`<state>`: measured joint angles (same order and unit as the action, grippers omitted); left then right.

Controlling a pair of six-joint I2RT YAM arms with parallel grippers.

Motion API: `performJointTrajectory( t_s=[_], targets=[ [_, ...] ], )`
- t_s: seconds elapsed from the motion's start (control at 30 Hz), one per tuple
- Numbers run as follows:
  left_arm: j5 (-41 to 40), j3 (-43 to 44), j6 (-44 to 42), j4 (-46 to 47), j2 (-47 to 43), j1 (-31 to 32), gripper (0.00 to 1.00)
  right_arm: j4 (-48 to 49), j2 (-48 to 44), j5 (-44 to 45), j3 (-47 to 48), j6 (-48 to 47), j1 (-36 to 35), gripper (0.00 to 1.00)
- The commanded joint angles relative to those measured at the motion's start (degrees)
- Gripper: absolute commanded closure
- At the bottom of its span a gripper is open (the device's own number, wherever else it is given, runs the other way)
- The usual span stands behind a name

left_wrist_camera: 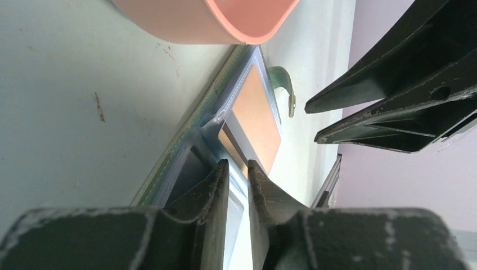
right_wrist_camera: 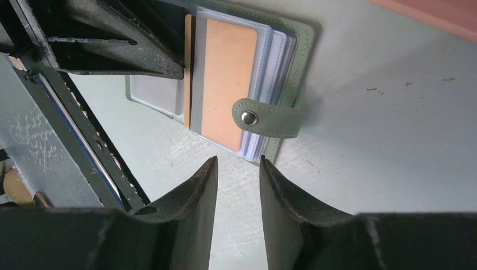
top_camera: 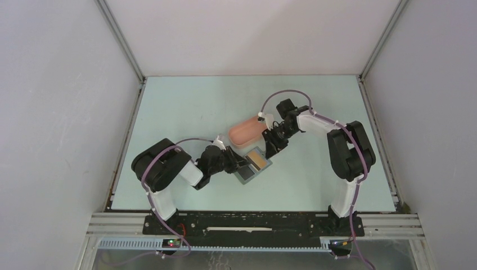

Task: Put the credit cards into the card holder
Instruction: Insert the credit card into the card holder, then close the card holder at the center of the board.

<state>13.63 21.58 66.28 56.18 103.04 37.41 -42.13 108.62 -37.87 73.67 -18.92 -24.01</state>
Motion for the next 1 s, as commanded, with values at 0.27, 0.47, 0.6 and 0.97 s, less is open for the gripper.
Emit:
performJointTrajectory(
  t_s=[0.27,0.47,0.6,0.97],
  targets=[
    [0.1,1.0,-3.2,-4.5,0.6,0.0,0.83,2.2,3.4,0.3,0.8,2.5,-0.4,0.62],
    [0.8,2.5,-3.3,-4.6,1.8,0.1,0.88,0.6,5.8,0.2,1.6,2.4,-1.4,0.66],
    [0.9,3.7,-3.6,-4.7,2.5,0.1,0.89,-0.8,6.4,-0.9,2.3,1.9,-2.7,0.72],
    [0.9,4.5,-7.0,-10.2,-1.6,-0.5,0.85,-2.5,1.8,-0.4,2.4,0.5,-1.0,0.64]
  ],
)
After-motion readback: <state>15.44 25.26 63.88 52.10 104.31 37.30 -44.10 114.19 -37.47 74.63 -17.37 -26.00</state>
